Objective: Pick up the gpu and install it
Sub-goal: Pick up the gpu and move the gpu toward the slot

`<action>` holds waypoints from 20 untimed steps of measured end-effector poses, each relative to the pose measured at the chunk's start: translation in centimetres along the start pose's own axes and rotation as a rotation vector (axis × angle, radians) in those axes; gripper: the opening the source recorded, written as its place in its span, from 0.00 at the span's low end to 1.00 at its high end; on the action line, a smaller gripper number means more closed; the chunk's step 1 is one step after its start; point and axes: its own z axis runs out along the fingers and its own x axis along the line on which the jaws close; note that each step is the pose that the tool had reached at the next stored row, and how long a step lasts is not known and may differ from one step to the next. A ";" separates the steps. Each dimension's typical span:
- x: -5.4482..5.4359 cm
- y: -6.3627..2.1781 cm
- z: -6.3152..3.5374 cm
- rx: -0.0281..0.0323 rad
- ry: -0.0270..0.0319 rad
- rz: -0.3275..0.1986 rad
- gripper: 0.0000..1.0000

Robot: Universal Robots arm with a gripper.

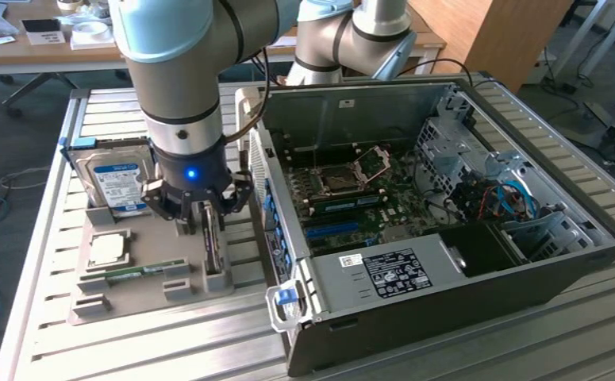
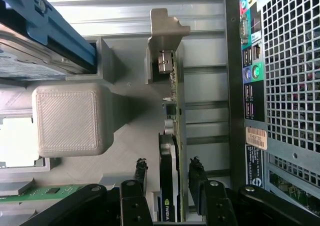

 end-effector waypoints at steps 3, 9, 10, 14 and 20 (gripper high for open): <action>0.0 -0.01 0.21 0.0005 0.0001 0.000 0.47; 0.0 -0.02 0.32 0.0004 0.0000 0.000 0.47; 0.0 -0.02 0.32 0.0004 0.0001 0.000 0.47; 0.0 -0.07 0.31 0.0004 0.0001 0.000 0.47; 0.0 -0.15 0.31 0.0005 0.0002 0.000 0.47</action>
